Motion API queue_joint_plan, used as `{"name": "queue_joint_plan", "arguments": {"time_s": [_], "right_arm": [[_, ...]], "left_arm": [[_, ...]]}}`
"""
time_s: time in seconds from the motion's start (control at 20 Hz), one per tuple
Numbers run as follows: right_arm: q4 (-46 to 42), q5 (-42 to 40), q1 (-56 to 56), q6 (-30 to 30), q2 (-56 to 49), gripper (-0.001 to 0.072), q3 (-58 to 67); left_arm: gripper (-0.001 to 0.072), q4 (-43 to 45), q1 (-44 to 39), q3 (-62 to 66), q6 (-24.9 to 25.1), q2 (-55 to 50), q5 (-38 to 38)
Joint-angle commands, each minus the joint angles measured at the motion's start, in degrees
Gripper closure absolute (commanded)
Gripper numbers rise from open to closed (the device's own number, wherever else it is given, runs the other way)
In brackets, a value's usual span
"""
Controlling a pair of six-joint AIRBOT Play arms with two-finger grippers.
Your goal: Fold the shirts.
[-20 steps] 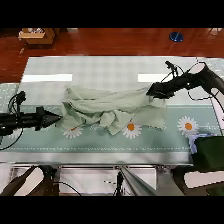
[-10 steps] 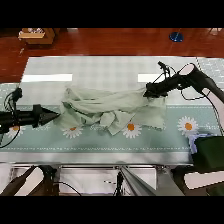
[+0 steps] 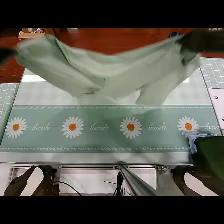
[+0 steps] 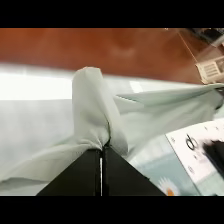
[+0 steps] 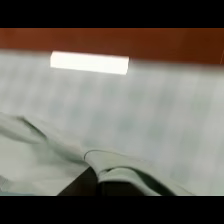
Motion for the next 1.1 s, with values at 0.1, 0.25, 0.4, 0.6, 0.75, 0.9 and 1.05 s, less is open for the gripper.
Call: {"name": "queue_joint_plan", "arguments": {"time_s": [0.1,0.25,0.4,0.6,0.75,0.9,1.05], "right_arm": [[-7.9,-8.7,-0.4,9.5,11.1,0.0691,16.1],[-9.0,-6.7,-0.4,14.0,13.0,0.0691,21.3],[-9.0,3.1,-0.4,17.6,14.1,0.0691,24.4],[-13.9,21.8,-0.4,20.1,16.8,0.0691,24.4],[-17.4,37.3,-0.4,20.2,17.1,0.0691,24.4],[-16.5,43.9,-0.1,20.1,15.6,0.0691,22.4],[-15.9,43.9,-0.1,18.6,14.8,0.0691,11.9]], "left_arm": [[0.0676,-1.2,0.0,27.7,-1.1,3.6,10.1],[0.0676,7.3,0.0,38.5,-3.9,4.9,11.4],[0.0676,18.5,0.0,44.2,-9.0,6.8,6.3],[0.0676,29.7,0.0,44.3,-14.5,10.6,-9.4],[0.0676,33.5,0.0,44.2,-15.7,11.4,-22.2],[0.0676,34.4,-0.8,39.2,-16.2,12.0,-26.8],[0.0676,34.2,-3.0,27.0,-16.2,12.9,-26.8]]}}
